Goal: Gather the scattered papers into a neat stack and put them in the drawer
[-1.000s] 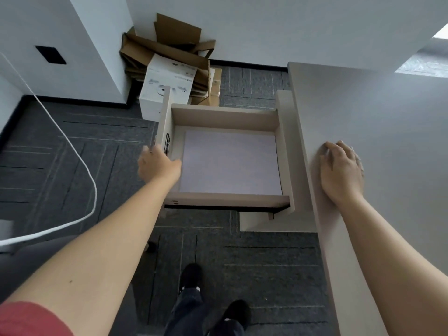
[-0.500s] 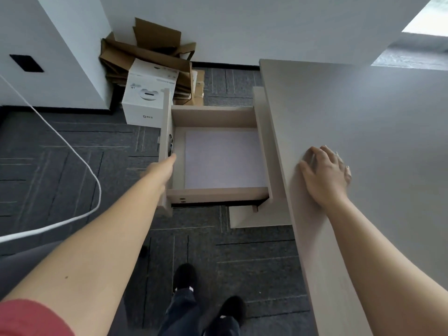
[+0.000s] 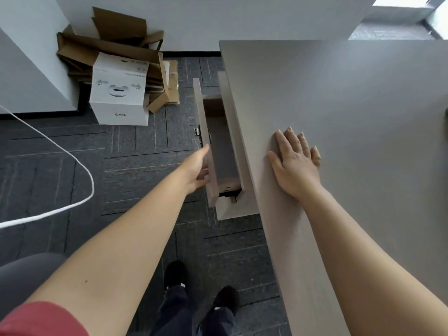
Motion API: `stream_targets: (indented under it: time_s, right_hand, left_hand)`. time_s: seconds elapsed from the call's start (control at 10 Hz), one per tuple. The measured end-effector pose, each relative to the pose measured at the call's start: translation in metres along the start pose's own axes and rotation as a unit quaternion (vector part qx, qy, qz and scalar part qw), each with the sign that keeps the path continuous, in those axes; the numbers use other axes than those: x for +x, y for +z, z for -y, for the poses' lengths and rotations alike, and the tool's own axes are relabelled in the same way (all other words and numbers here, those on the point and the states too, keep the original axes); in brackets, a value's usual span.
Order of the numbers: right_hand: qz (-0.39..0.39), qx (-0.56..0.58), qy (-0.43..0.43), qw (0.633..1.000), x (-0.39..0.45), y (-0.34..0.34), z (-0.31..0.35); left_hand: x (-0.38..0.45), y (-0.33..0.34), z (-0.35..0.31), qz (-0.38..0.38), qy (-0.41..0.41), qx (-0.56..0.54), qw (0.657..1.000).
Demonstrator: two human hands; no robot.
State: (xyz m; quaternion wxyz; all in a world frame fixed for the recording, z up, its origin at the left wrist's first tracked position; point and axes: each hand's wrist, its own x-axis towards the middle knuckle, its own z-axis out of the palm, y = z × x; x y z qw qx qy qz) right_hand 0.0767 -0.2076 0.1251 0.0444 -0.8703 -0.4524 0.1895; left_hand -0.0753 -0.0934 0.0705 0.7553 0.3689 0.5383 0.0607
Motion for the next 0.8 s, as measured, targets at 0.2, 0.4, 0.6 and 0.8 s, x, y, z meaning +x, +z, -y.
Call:
stream_targets:
  time_s: [0.2,0.4,0.6,0.8]
  right_hand:
    - [0.000,-0.036,-0.032,0.999,0.000,-0.002,-0.011]
    - [-0.012,-0.048,-0.038,0.998,-0.001,0.001,-0.013]
    - [-0.022,-0.044,-0.034,0.998,-0.001,0.002,-0.011]
    - [-0.031,0.149,0.001,0.988,-0.015,-0.016,0.000]
  left_hand:
    - [0.009,0.035,0.005,0.060,-0.002,-0.049,0.997]
    - [0.025,0.047,0.011,0.053,-0.001,-0.065,0.996]
    - [0.023,0.043,0.010,0.053,-0.003,-0.044,0.998]
    - [-0.028,0.042,-0.007,-0.039,0.129,0.036,0.990]
